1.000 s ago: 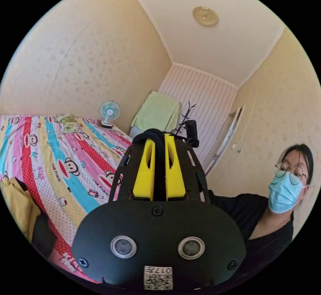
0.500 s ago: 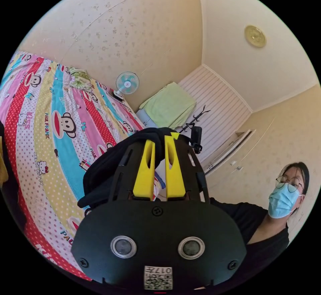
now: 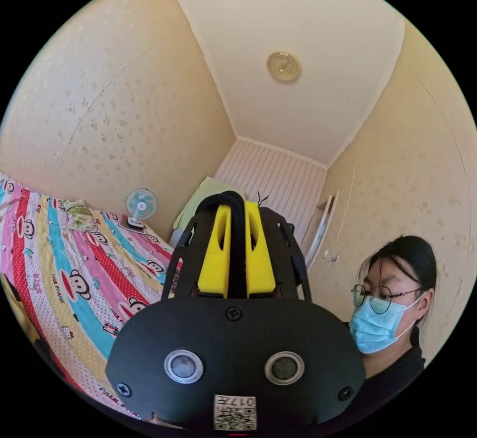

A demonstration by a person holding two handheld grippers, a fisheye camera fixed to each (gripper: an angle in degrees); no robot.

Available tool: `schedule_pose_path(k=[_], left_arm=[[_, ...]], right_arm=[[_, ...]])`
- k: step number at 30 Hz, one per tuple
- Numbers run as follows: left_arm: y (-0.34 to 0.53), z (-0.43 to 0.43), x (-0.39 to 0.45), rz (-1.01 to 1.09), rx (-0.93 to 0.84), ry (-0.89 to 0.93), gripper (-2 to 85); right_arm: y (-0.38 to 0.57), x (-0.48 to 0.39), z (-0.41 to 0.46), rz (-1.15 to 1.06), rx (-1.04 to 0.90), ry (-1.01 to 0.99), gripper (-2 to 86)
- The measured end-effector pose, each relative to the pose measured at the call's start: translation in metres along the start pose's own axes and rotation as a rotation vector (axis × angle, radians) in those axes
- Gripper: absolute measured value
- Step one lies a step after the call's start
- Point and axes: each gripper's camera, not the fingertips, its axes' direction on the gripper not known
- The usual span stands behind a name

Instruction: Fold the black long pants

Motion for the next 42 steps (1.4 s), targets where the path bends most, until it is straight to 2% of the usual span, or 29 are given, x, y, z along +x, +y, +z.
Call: schedule_pose_path(k=[2,6,8,10,14,18,21,23,25,28,30,33,38,42], left_arm=[[-0.025,0.027,-0.06,-0.098,-0.018,-0.085,5.0],[-0.036,0.074,-0.178,-0.128,-0.12,-0.295,5.8],[-0.004,0.09,-0.276,-0.27,-0.212,-0.465,9.6],[0.04,0.082,-0.341,-0.465,-0.262,-0.526,13.1],[0.15,0.049,-0.42,-0.665,-0.292,-0.455,13.5],[0.207,0.045,-0.442,-0.755,-0.368,-0.424,14.2],[0.226,0.061,-0.446,-0.765,-0.456,-0.418,14.1],[0.235,0.078,-0.45,-0.75,-0.553,-0.477,12.7],[0.232,0.08,-0.447,-0.707,-0.526,-0.537,10.6],[0.215,0.092,-0.453,-0.731,-0.552,-0.462,3.5],[0.197,0.103,-0.461,-0.748,-0.598,-0.423,2.3],[0.135,0.107,-0.472,-0.701,-0.572,-0.418,1.3],[0.007,0.094,-0.477,-0.542,-0.494,-0.404,1.6],[0.023,0.073,-0.479,-0.518,-0.53,-0.51,2.6]], right_arm=[[-0.011,0.047,0.038,0.094,-0.075,0.086,-0.1],[0.014,0.158,0.125,0.198,-0.225,0.221,1.1],[0.076,0.247,0.18,0.327,-0.341,0.24,4.6],[0.143,0.306,0.207,0.547,-0.498,0.274,9.0],[0.284,0.353,0.21,0.6,-0.648,0.31,10.8],[0.371,0.371,0.185,0.71,-0.649,0.288,11.7],[0.412,0.369,0.162,0.797,-0.575,0.167,12.0],[0.43,0.359,0.154,0.847,-0.564,0.097,11.3],[0.433,0.352,0.15,0.846,-0.569,0.102,9.2],[0.425,0.355,0.158,0.855,-0.694,0.109,4.8],[0.411,0.362,0.165,0.819,-0.728,0.107,3.8],[0.372,0.383,0.169,0.799,-0.654,0.043,3.0],[0.273,0.395,0.157,0.64,-0.412,-0.035,3.0],[0.297,0.38,0.164,0.633,-0.455,-0.043,3.9]])
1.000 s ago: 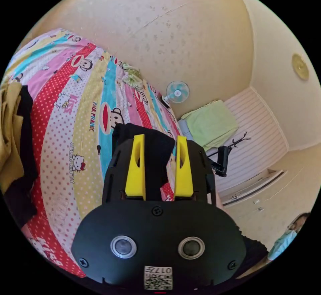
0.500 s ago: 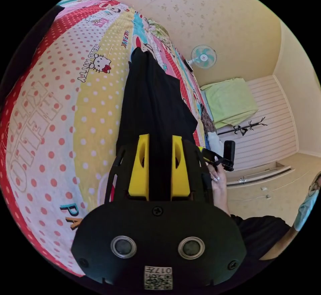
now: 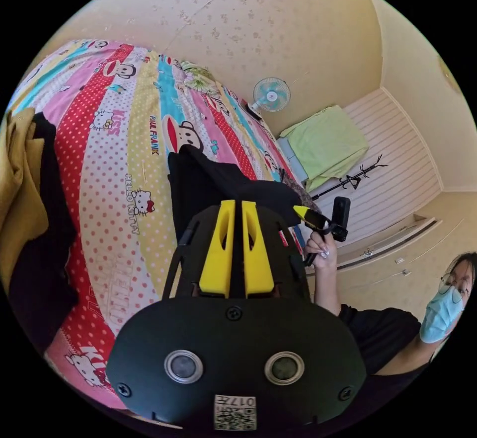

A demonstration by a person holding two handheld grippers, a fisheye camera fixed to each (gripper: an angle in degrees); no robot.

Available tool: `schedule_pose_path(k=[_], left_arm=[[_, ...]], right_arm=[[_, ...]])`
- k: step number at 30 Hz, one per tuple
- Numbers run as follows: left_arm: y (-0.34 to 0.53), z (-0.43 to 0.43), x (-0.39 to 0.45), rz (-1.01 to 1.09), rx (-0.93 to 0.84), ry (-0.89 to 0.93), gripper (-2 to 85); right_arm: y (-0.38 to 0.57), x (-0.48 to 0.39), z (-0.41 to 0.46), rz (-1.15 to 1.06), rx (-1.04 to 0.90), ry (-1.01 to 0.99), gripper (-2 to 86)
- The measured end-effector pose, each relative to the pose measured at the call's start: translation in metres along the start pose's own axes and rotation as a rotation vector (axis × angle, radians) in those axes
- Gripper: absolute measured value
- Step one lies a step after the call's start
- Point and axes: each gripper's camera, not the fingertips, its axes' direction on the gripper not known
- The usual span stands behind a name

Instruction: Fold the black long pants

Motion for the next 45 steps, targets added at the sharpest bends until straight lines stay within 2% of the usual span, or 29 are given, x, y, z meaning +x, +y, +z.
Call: schedule_pose_path(k=[4,6,7,9,11,15,17,18,20,25,28,30,32,35,37,42,45], left_arm=[[0.058,0.043,-0.089,-0.247,-0.119,-0.108,8.0],[0.072,0.038,-0.112,-0.274,-0.062,-0.03,10.2],[0.075,0.026,-0.119,-0.266,0.023,0.048,12.3],[0.071,0.01,-0.126,-0.269,0.116,0.111,14.3],[0.053,0.013,-0.138,-0.297,0.066,0.12,15.3],[0.041,0.067,-0.151,-0.363,-0.152,0.241,9.4],[0.042,0.075,-0.151,-0.429,-0.149,0.288,8.3],[0.04,0.072,-0.149,-0.438,-0.145,0.28,8.0],[0.028,0.045,-0.121,-0.339,-0.083,0.277,7.2],[0.026,0.037,-0.075,-0.2,-0.101,0.331,5.7],[0.051,0.071,-0.094,-0.289,-0.232,0.196,6.7],[0.076,0.07,-0.106,-0.309,-0.185,0.272,7.6],[0.114,0.041,-0.112,-0.313,-0.08,0.326,10.3],[0.163,0.001,-0.112,-0.326,-0.012,0.212,14.5],[0.19,-0.01,-0.11,-0.313,-0.038,0.184,15.8],[0.241,0.002,-0.101,-0.269,-0.123,0.247,15.6],[0.253,0.021,-0.103,-0.301,-0.131,0.296,12.6]], right_arm=[[0.074,0.079,0.06,0.232,-0.202,0.077,7.4],[0.093,0.103,0.051,0.307,-0.143,-0.004,9.2],[0.096,0.105,0.036,0.315,-0.054,-0.062,10.3],[0.09,0.101,0.02,0.334,-0.008,-0.005,12.9],[0.076,0.1,0.024,0.363,-0.089,0.095,13.5],[0.077,0.113,0.059,0.431,-0.225,-0.026,9.8],[0.077,0.115,0.061,0.459,-0.242,0.03,5.6],[0.075,0.115,0.058,0.464,-0.245,0.004,5.0],[0.057,0.098,0.017,0.379,-0.13,-0.113,4.3],[0.035,0.058,-0.055,0.215,-0.118,0.035,4.2],[0.067,0.078,-0.052,0.263,-0.197,0.194,5.6],[0.099,0.093,-0.051,0.315,-0.248,0.256,7.1],[0.144,0.088,-0.078,0.3,-0.158,0.138,9.6],[0.198,0.074,-0.114,0.34,-0.114,0.063,14.9],[0.231,0.066,-0.132,0.365,-0.084,0.022,15.3],[0.307,0.055,-0.13,0.461,-0.174,-0.091,14.4],[0.329,0.051,-0.097,0.481,-0.262,-0.206,13.2]])
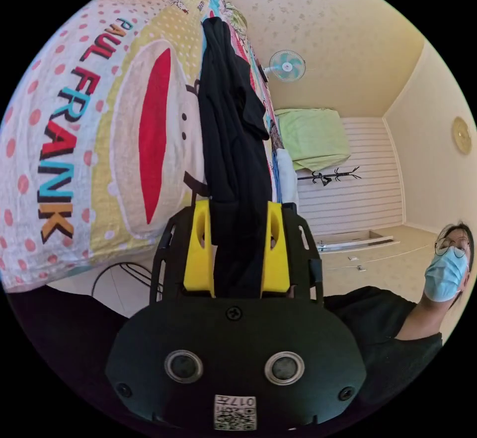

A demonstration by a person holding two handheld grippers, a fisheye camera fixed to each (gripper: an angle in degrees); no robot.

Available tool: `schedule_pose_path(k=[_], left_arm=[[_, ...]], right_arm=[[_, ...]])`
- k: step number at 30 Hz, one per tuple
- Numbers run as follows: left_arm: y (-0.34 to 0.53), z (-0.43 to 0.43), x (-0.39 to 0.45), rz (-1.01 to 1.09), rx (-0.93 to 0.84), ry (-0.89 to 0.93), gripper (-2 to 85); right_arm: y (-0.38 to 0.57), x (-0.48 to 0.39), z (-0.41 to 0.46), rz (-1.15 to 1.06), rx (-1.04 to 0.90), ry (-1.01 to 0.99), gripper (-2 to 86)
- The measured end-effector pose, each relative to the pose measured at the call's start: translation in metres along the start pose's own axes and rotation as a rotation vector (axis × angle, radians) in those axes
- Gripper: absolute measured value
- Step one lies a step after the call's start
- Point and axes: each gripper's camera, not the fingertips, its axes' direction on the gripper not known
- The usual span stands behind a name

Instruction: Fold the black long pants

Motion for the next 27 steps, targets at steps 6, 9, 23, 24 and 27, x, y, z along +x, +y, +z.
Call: schedule_pose_path(k=[6,9,23,24,27], left_arm=[[-0.001,-0.026,0.002,0.038,-0.121,0.134,5.8],[0.025,-0.047,0.035,0.146,-0.208,0.179,5.7],[-0.145,-0.096,0.073,0.16,0.112,0.435,13.2],[-0.153,-0.099,0.072,0.159,0.138,0.414,13.8],[-0.156,-0.105,0.064,0.16,0.229,0.273,14.4]], right_arm=[[0.038,-0.054,-0.014,-0.238,0.059,-0.021,7.3],[0.079,-0.108,-0.039,-0.402,0.034,-0.099,6.7],[-0.077,-0.215,-0.141,-0.594,0.296,-0.093,10.9],[-0.085,-0.213,-0.146,-0.547,0.327,-0.084,11.5],[-0.089,-0.2,-0.15,-0.456,0.373,0.013,13.9]])
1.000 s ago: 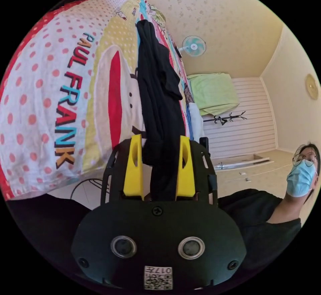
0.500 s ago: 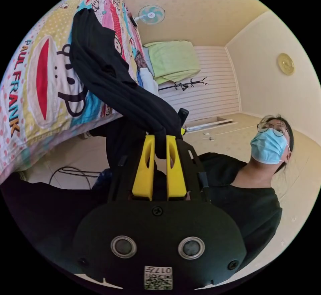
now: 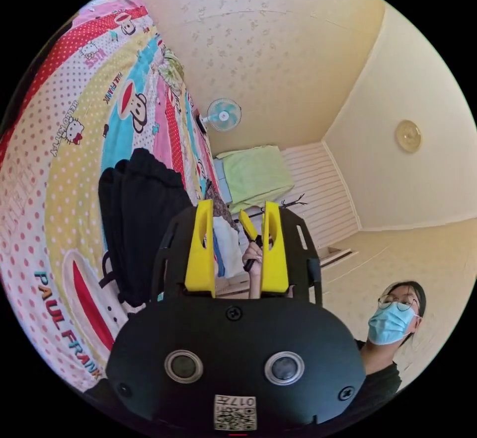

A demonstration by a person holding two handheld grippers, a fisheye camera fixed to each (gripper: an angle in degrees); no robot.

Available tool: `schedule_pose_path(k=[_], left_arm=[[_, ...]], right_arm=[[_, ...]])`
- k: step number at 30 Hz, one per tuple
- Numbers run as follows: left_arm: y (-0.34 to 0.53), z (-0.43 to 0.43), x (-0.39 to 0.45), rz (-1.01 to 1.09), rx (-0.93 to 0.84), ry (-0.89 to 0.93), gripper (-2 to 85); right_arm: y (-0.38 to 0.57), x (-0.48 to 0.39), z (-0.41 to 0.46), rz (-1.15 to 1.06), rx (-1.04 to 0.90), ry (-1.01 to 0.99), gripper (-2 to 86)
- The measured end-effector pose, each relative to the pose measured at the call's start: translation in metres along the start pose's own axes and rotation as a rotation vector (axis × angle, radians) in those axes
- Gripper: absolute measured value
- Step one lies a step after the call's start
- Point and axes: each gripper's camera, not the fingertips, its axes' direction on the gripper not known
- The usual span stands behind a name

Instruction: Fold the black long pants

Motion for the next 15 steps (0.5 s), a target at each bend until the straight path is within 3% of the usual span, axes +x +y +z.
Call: schedule_pose_path(k=[5,7,10,12,15], left_arm=[[0.048,-0.001,-0.058,-0.056,0.005,-0.378,16.7],[0.059,0.002,-0.086,-0.106,0.01,-0.353,16.4],[0.058,0.035,-0.125,-0.205,-0.163,-0.219,10.2],[0.057,0.034,-0.114,-0.158,-0.181,-0.272,8.3],[0.057,0.027,-0.105,-0.098,-0.2,-0.309,8.1]], right_arm=[[0.076,0.057,0.011,0.157,-0.069,0.404,16.7],[0.095,0.087,0.02,0.218,-0.126,0.381,15.4],[0.11,0.096,-0.004,0.25,-0.048,0.3,6.2],[0.116,0.084,-0.035,0.253,0.003,0.244,3.5],[0.132,0.076,-0.065,0.349,-0.04,0.549,2.6]])
